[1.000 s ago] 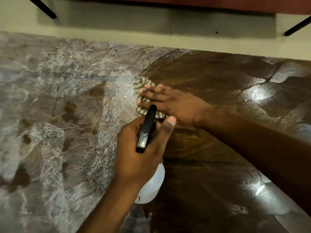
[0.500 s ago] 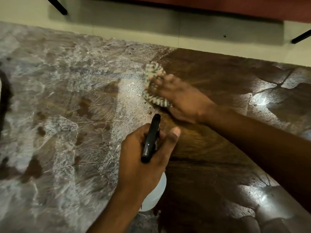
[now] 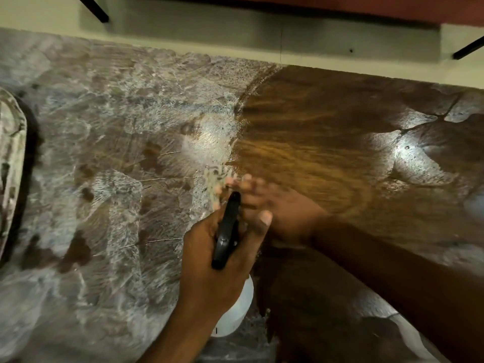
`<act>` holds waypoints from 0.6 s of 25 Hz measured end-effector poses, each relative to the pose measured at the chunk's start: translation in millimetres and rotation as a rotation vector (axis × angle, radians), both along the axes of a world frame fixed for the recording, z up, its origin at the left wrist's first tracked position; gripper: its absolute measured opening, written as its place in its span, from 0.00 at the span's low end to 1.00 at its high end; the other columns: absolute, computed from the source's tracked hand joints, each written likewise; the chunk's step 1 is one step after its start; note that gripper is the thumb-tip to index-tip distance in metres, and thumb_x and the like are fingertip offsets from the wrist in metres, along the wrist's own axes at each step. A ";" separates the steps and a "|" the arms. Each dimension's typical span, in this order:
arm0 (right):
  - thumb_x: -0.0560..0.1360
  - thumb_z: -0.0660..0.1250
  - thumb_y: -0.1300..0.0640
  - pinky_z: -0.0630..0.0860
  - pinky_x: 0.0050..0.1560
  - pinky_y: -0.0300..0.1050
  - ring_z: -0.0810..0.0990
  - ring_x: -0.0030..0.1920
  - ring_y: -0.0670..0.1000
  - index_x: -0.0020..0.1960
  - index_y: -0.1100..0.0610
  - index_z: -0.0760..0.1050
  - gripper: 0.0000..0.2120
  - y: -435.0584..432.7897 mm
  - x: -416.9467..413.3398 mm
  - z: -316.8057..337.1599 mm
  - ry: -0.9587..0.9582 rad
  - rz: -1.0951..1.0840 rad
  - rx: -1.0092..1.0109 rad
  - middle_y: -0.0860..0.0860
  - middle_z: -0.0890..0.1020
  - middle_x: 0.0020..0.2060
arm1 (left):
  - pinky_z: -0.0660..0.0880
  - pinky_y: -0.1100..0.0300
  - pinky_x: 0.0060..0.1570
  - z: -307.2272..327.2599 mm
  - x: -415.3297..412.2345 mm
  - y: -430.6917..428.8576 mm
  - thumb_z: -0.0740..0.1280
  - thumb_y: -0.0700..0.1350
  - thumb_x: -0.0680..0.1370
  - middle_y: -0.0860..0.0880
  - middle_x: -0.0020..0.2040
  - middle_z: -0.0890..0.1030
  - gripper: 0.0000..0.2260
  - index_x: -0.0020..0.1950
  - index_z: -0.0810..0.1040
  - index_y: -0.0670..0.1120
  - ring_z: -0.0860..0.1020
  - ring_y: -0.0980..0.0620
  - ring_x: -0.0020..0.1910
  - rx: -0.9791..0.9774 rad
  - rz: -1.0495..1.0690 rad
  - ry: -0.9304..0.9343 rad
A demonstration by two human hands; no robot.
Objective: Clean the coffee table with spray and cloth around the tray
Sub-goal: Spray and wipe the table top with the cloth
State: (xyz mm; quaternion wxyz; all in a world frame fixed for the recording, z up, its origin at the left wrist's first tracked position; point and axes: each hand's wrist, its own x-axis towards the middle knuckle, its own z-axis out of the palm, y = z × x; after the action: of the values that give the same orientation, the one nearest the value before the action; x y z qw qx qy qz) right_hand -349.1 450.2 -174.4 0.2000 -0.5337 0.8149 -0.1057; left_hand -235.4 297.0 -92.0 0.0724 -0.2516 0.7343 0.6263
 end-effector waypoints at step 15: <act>0.75 0.68 0.49 0.51 0.85 0.56 0.49 0.86 0.55 0.86 0.45 0.49 0.45 21.8 47.6 -6.1 0.068 0.085 0.000 0.51 0.54 0.86 | 0.73 0.39 0.25 -4.7 47.2 -32.0 0.76 0.56 0.79 0.41 0.25 0.70 0.25 0.34 0.73 0.40 0.71 0.34 0.23 0.024 -0.013 -0.015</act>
State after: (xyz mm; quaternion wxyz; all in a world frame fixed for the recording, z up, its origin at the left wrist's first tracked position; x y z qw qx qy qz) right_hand -301.5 472.0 -180.5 0.1763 -0.5711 0.7979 -0.0789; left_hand -188.2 265.1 -96.7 0.0850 -0.2504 0.7278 0.6327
